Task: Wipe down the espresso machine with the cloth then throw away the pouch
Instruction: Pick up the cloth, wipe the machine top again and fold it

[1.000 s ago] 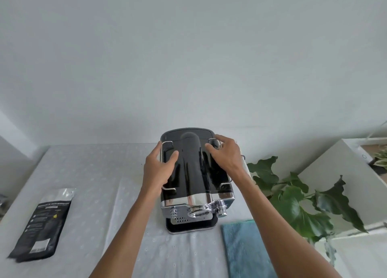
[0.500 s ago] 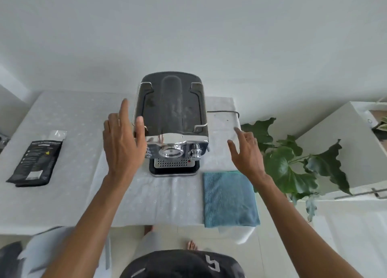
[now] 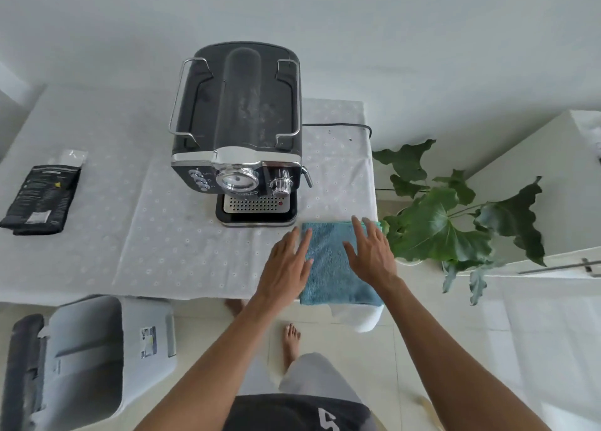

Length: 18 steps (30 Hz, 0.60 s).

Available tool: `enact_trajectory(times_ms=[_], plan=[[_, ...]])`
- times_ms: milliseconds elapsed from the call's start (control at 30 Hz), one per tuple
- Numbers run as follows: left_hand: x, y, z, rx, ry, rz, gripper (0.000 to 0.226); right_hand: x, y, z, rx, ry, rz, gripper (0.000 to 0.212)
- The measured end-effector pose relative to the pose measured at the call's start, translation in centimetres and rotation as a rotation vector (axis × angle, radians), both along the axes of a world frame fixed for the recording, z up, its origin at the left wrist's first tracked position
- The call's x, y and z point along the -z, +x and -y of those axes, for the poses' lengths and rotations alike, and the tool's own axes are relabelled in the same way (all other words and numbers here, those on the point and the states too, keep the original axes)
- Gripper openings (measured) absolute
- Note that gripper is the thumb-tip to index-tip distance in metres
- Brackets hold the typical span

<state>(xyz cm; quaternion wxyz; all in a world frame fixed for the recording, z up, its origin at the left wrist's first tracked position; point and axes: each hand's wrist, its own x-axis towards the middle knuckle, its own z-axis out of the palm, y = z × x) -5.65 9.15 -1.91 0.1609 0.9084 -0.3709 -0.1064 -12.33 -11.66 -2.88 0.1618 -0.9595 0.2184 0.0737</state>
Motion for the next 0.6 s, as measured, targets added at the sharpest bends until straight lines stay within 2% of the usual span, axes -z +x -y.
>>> enact_trajectory(times_ms=[200,300,400,500,600], plan=[[2.1,3.9,5.8,0.105,0.162,-0.025,0.067,2.3,1.0,1.0,-0.072,-0.047,-0.053,0.063],[2.7,5.1,6.8,0.096,0.178,0.037,0.047,2.5,1.5,1.3,-0.085,-0.124,-0.042,0.049],[2.5,5.9,7.3,0.058,0.184,0.011,0.028,2.4,1.7,1.4,-0.103,-0.181,-0.012,0.025],[0.9,6.0,6.6,0.027,0.099,-0.118,0.027,1.4,1.0,1.4,-0.080,-0.105,0.035,0.017],[-2.5,5.6,4.3,-0.012,-0.109,-0.321,0.021,-2.4,0.0,1.5,-0.069,0.046,0.093,0.012]])
